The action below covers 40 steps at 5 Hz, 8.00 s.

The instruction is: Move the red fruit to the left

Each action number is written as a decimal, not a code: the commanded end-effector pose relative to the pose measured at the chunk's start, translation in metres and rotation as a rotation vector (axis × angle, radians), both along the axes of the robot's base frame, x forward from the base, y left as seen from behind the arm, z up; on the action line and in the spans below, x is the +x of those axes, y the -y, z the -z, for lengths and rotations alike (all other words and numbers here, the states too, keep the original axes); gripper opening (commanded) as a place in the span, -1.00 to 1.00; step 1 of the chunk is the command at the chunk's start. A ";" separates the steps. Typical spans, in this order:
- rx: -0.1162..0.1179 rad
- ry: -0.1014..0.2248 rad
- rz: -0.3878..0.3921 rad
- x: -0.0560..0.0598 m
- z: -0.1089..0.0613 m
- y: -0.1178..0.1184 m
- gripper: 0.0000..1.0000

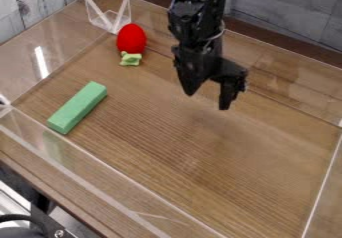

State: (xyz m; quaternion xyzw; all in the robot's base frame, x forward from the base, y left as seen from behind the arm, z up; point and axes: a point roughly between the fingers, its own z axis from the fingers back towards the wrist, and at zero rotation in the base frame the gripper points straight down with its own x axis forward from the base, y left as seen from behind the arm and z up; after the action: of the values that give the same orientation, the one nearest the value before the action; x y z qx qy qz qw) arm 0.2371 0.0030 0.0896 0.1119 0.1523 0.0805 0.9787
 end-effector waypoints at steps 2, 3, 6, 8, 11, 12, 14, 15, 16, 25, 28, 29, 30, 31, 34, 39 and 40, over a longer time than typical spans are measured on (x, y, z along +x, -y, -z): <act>0.042 0.042 -0.013 0.008 -0.004 -0.014 1.00; 0.065 0.042 0.016 0.007 -0.002 -0.024 1.00; 0.235 0.050 0.005 0.007 -0.005 -0.001 1.00; 0.278 0.110 0.127 0.017 -0.030 -0.023 1.00; 0.468 0.141 0.103 0.034 -0.032 -0.055 1.00; 0.528 0.128 0.075 0.020 -0.034 -0.053 1.00; 0.622 0.166 0.107 0.006 -0.035 -0.071 1.00; 0.648 0.195 0.149 0.005 -0.034 -0.090 1.00; 0.667 0.192 0.143 0.020 -0.035 -0.104 1.00; 0.883 0.215 0.253 0.071 -0.060 -0.120 1.00; 0.881 0.179 0.144 0.089 -0.056 -0.183 1.00; 0.874 0.165 0.097 0.095 -0.054 -0.196 1.00; 0.857 0.162 0.074 0.102 -0.063 -0.195 1.00; 0.835 0.158 0.065 0.104 -0.064 -0.190 1.00; 0.766 0.083 -0.074 0.093 -0.062 -0.183 1.00; 0.648 -0.055 -0.314 0.068 -0.067 -0.185 1.00; 0.627 -0.093 -0.399 0.069 -0.069 -0.193 1.00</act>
State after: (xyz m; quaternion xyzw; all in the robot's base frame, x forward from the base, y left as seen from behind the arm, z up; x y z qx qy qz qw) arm 0.3043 0.1919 0.1394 0.3782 0.2116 0.2903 0.8532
